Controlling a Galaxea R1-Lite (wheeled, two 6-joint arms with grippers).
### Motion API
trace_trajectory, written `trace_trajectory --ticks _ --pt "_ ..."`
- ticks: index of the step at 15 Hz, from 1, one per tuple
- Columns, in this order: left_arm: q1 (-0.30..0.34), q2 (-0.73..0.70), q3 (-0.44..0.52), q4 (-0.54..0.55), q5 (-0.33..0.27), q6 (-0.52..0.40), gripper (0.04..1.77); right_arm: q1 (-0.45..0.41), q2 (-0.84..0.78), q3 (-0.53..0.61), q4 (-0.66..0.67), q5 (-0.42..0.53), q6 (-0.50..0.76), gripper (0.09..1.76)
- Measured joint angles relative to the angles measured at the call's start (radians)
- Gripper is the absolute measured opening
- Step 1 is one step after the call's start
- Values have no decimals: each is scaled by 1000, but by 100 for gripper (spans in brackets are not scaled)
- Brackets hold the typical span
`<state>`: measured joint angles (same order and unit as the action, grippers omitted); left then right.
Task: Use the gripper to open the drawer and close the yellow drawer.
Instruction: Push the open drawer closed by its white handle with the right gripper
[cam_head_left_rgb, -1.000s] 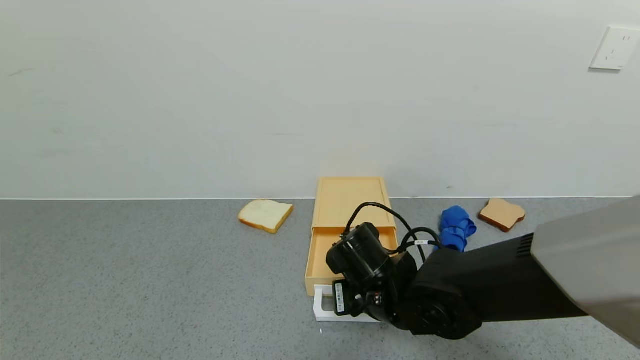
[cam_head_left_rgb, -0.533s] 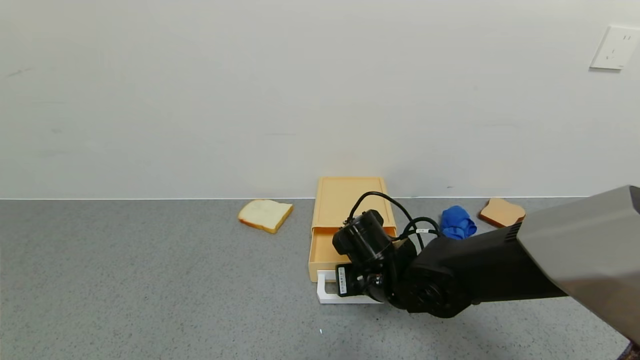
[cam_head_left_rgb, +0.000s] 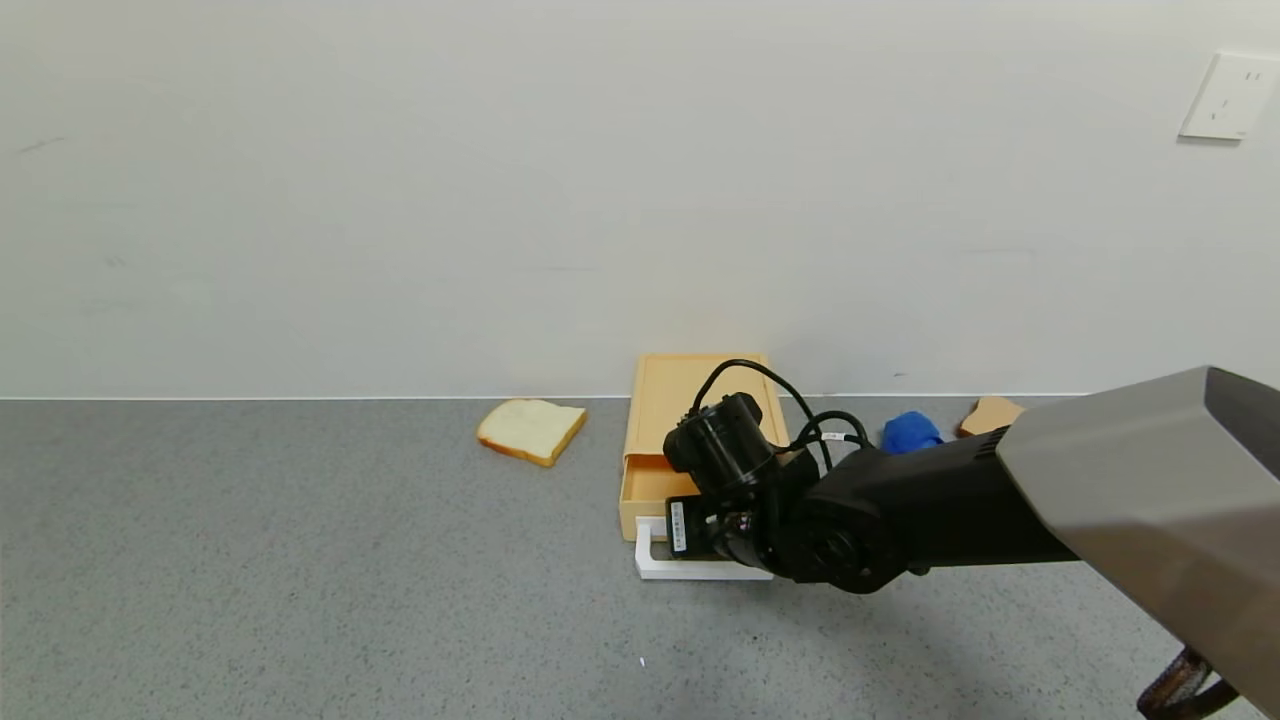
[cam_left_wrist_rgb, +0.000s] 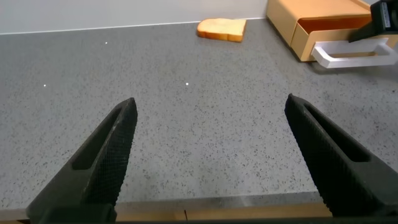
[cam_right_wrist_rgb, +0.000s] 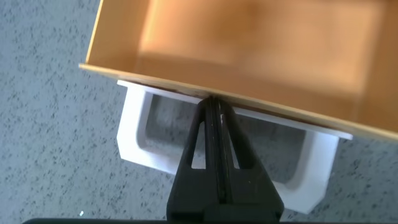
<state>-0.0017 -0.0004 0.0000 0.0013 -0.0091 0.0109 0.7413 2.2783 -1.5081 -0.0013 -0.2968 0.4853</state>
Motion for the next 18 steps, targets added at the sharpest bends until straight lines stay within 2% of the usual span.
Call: trace_trajectory --ticks 18 --pt "0 0 0 0 0 0 172 -58 106 -174 3 4 -70 11"
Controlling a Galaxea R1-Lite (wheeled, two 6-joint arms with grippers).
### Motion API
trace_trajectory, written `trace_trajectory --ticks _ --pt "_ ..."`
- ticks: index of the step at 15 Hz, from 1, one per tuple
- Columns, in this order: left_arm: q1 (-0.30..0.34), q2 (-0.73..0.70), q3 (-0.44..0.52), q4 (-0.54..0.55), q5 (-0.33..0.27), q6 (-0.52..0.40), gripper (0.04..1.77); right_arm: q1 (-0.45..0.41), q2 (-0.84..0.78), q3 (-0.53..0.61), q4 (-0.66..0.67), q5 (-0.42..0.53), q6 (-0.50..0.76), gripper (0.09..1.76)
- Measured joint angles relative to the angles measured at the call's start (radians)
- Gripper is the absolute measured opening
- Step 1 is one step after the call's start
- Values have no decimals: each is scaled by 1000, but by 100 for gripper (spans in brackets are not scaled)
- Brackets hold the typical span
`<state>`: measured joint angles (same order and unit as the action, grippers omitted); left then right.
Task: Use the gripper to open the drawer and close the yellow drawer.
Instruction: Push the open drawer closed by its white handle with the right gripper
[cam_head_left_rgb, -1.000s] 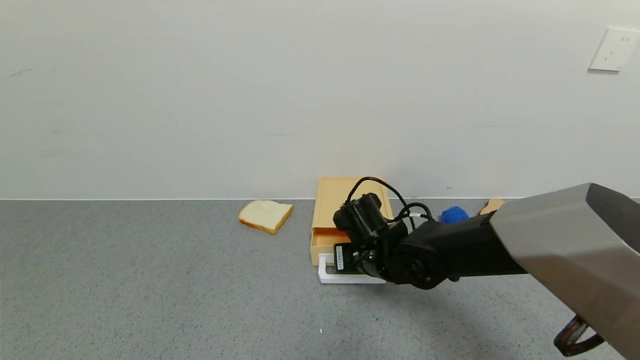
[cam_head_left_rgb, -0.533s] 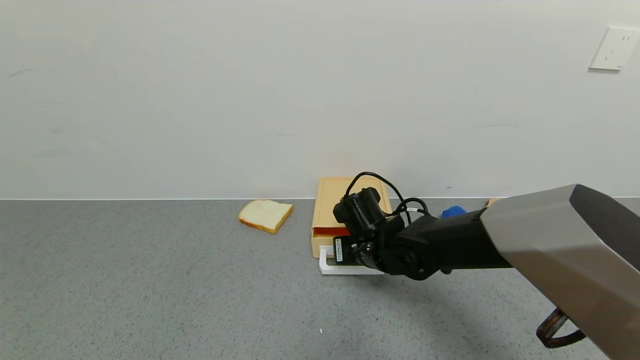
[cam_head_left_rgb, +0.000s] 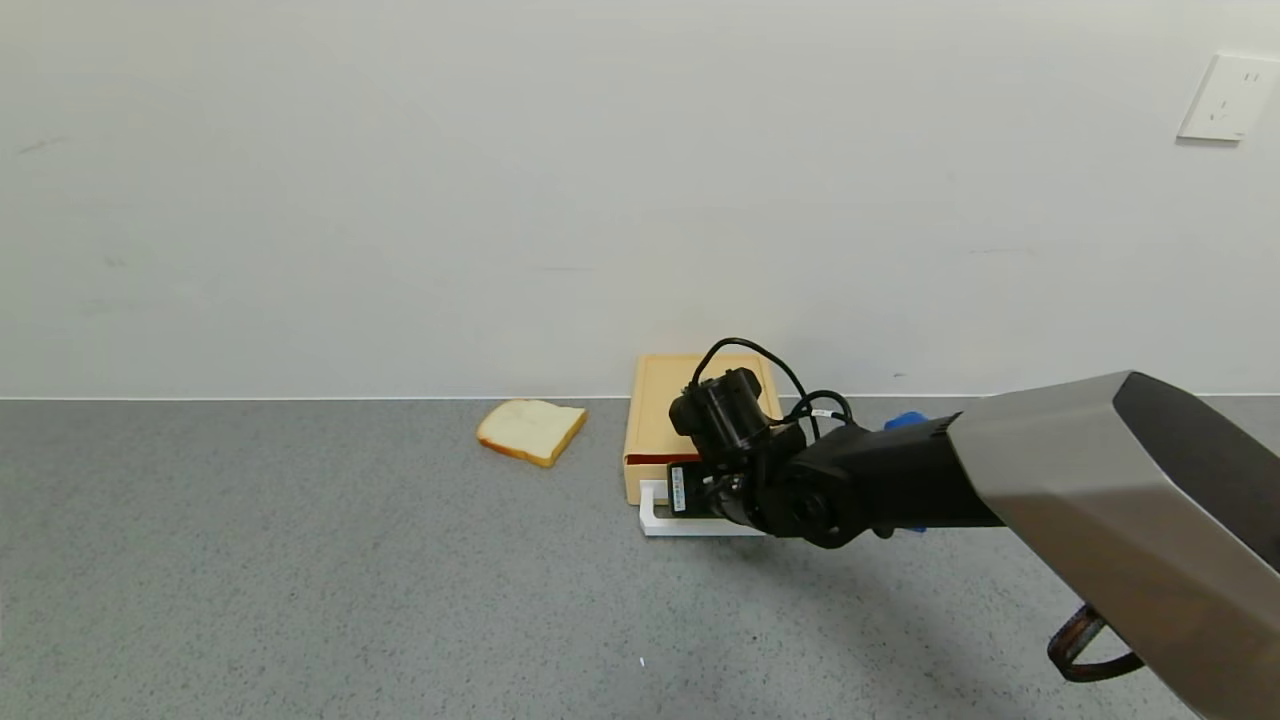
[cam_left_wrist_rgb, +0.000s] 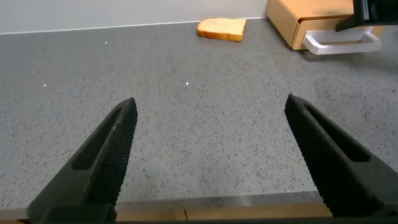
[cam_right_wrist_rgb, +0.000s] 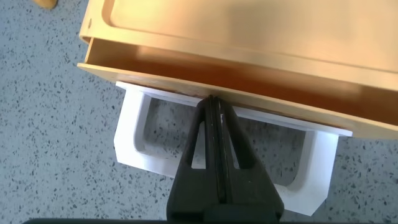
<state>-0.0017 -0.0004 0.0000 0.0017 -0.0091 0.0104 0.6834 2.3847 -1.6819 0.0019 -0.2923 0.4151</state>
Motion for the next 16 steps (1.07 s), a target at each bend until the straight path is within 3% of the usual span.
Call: trace_trajectory --ticks 16 --pt "0 0 0 0 0 0 172 -7 28 -64 54 5 -30 11"
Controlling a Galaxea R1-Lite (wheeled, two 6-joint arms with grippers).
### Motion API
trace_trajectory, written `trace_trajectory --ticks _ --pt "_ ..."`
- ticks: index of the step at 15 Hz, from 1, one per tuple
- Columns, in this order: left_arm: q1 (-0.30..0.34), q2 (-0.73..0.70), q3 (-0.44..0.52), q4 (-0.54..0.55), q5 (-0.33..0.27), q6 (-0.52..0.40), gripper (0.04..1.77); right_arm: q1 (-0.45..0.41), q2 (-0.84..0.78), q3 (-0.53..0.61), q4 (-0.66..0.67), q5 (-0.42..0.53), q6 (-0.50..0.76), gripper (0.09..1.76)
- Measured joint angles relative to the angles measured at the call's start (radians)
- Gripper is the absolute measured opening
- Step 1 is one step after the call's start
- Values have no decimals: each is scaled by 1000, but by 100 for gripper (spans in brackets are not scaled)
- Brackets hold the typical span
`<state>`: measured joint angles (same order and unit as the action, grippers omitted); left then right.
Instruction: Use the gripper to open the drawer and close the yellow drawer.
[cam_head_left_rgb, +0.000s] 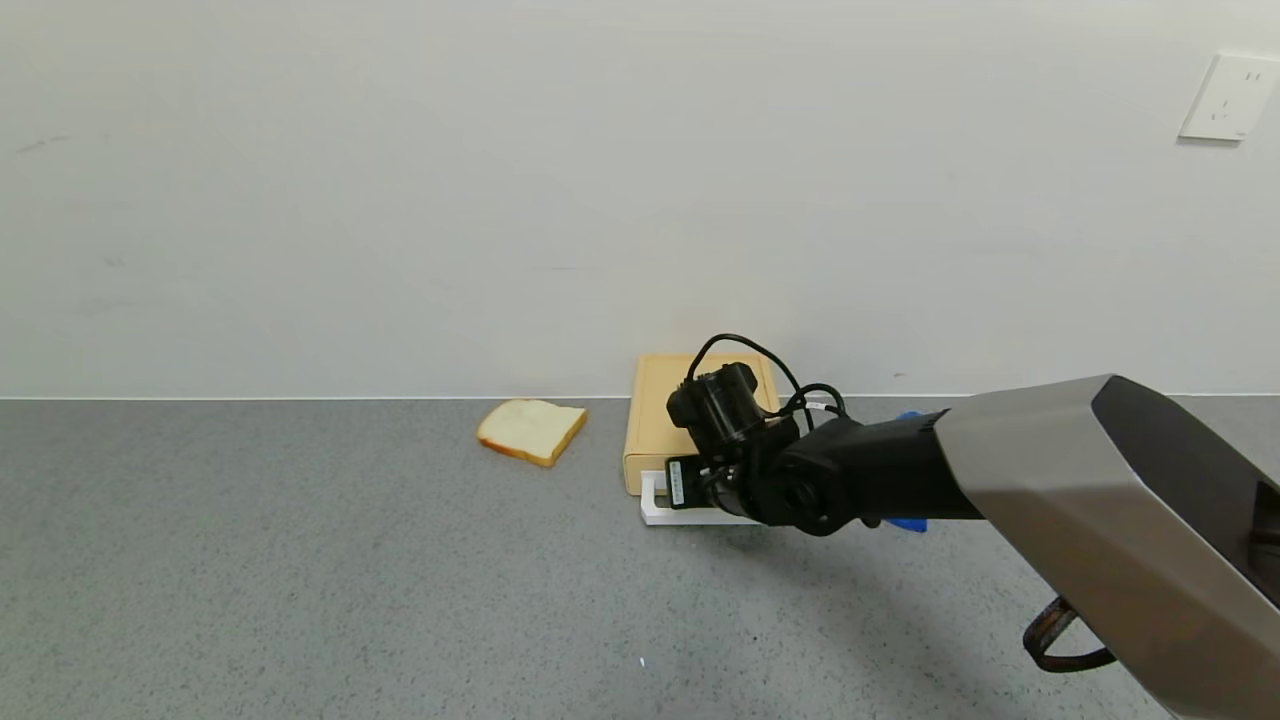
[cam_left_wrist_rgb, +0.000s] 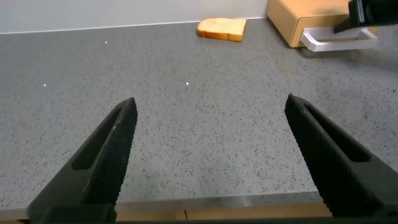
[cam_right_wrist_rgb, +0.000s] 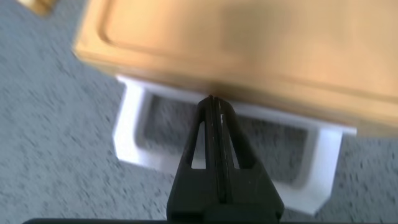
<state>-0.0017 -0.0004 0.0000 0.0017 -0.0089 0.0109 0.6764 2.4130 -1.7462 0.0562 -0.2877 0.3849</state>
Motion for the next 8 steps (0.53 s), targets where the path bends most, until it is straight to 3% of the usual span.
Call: trace_trajectory --ticks 8 --pt "0 0 0 0 0 0 172 55 -204 56 186 2 -10 11"
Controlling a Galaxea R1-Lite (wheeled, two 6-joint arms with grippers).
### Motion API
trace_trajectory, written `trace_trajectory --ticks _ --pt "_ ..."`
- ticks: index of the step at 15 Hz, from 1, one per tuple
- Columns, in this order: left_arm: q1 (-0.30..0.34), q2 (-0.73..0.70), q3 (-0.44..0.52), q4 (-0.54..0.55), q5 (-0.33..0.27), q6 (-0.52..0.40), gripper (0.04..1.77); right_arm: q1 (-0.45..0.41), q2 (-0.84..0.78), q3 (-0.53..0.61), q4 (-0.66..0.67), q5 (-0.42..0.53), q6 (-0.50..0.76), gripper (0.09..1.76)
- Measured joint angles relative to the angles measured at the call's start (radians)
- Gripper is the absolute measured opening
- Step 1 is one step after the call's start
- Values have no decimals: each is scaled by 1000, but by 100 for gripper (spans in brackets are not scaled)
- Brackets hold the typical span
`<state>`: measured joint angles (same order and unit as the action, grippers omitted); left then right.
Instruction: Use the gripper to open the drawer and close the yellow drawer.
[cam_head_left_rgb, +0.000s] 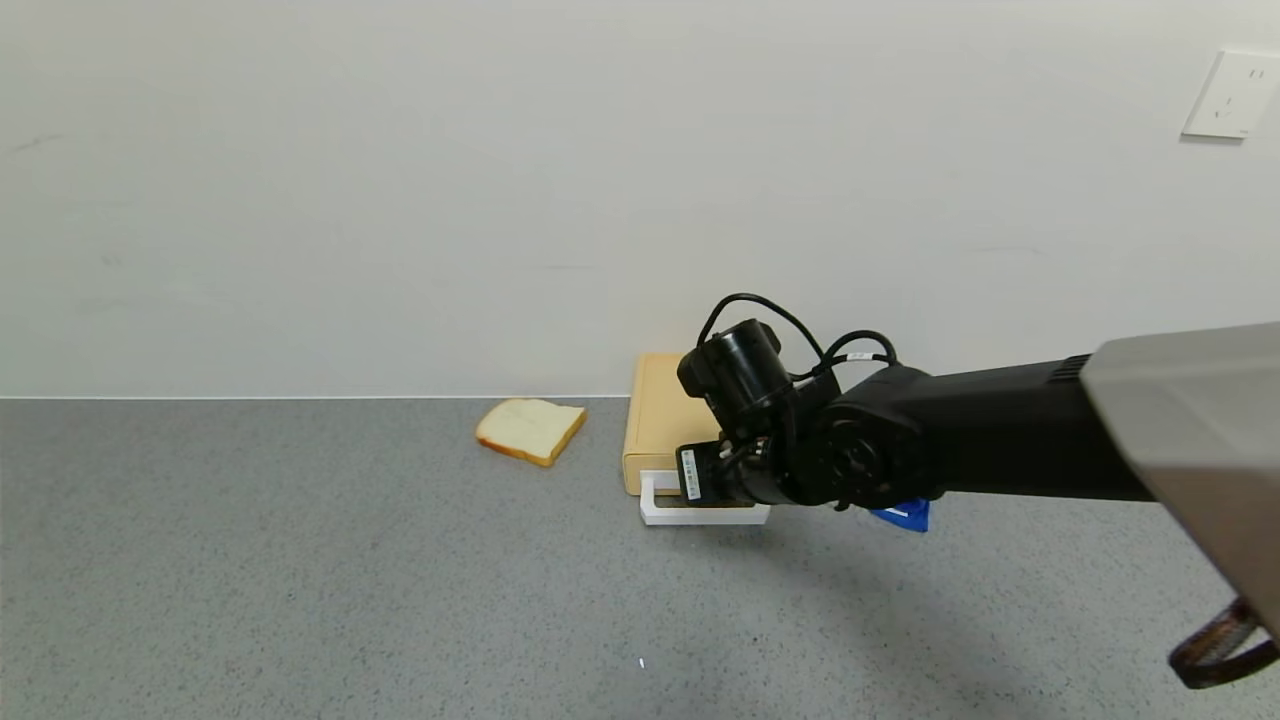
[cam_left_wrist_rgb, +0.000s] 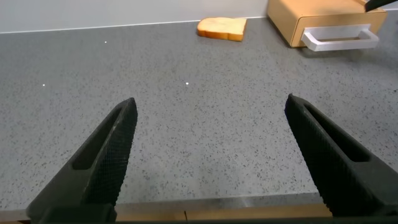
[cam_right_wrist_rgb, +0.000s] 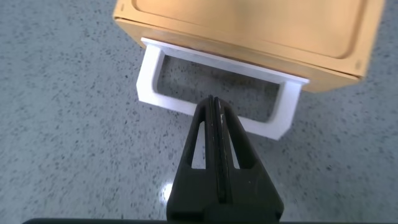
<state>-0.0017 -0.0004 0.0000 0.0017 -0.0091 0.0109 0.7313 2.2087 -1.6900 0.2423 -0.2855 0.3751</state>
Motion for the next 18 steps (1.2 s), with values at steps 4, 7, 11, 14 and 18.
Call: trace_trajectory --ticks 4,7,11,14,18 --pt "0 0 0 0 0 0 172 10 -176 121 41 43 -64 11" --pt "0 0 0 0 0 0 172 0 -329 244 40 90 -128 11" --pt "0 0 0 0 0 0 172 -35 -536 465 3 129 -208 22" --pt "0 0 0 0 0 0 172 -62 -657 596 -45 154 -217 70" --pt "0 0 0 0 0 0 172 -97 -795 763 -123 230 -235 109"
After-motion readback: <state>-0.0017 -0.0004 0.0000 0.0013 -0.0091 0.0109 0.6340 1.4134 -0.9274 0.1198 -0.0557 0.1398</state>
